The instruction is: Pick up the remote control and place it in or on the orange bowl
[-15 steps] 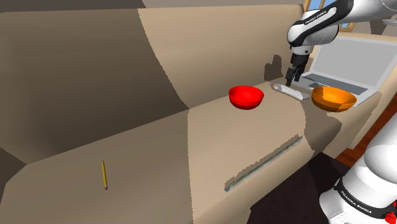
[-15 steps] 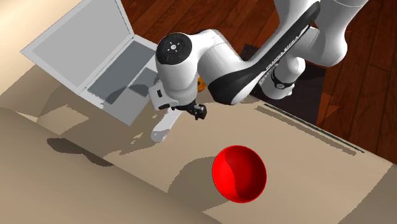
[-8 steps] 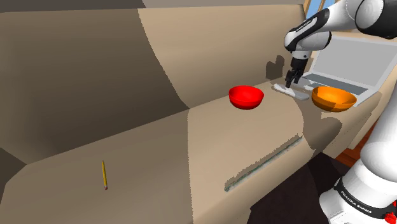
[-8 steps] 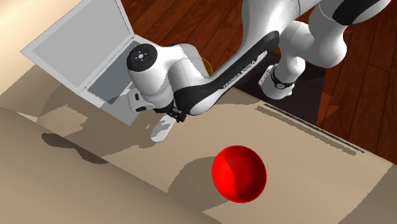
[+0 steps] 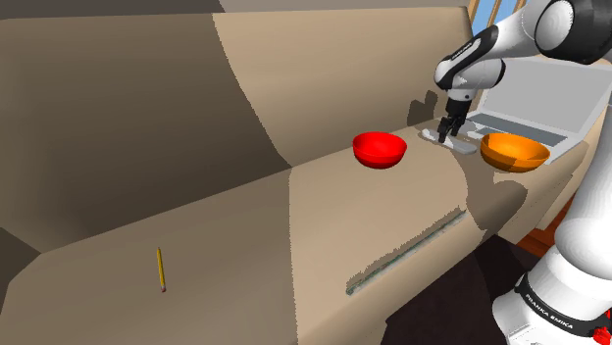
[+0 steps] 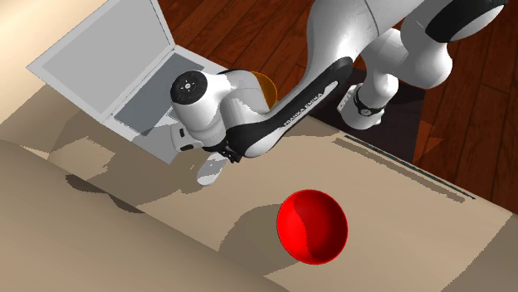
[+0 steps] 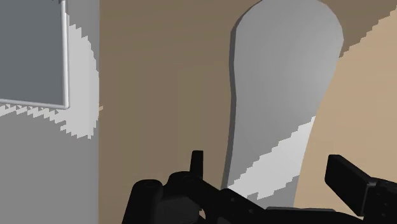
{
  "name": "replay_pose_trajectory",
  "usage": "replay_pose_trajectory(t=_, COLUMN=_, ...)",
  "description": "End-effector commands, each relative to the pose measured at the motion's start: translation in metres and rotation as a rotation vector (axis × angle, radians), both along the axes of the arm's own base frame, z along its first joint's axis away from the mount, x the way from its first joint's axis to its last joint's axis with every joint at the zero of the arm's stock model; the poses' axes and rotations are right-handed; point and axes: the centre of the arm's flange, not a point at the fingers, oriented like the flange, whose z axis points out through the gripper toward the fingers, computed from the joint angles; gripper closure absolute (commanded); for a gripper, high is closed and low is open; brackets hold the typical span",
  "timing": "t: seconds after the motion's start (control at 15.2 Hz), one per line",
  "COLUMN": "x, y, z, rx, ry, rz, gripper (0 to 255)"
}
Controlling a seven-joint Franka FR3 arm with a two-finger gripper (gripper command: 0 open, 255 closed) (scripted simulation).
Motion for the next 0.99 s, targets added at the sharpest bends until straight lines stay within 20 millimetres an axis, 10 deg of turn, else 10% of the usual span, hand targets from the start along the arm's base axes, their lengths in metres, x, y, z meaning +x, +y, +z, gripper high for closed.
replay_pose_trajectory(t=0.0, x=0.0001, y=-0.0001, z=-0.0012, rx=0.0, ry=0.0, rz=0.0, gripper=0)
replay_pose_trajectory(t=0.33, x=0.0001, y=-0.0001, z=-0.0011, rx=0.0, ry=0.0, rz=0.0, gripper=0)
replay_pose_trajectory(t=0.4, x=0.0001, y=-0.0001, z=-0.0011, rx=0.0, ry=0.0, rz=0.0, gripper=255)
replay_pose_trajectory(t=0.92, x=0.0001, y=-0.0001, z=-0.0011, rx=0.0, ry=0.0, rz=0.0, gripper=255)
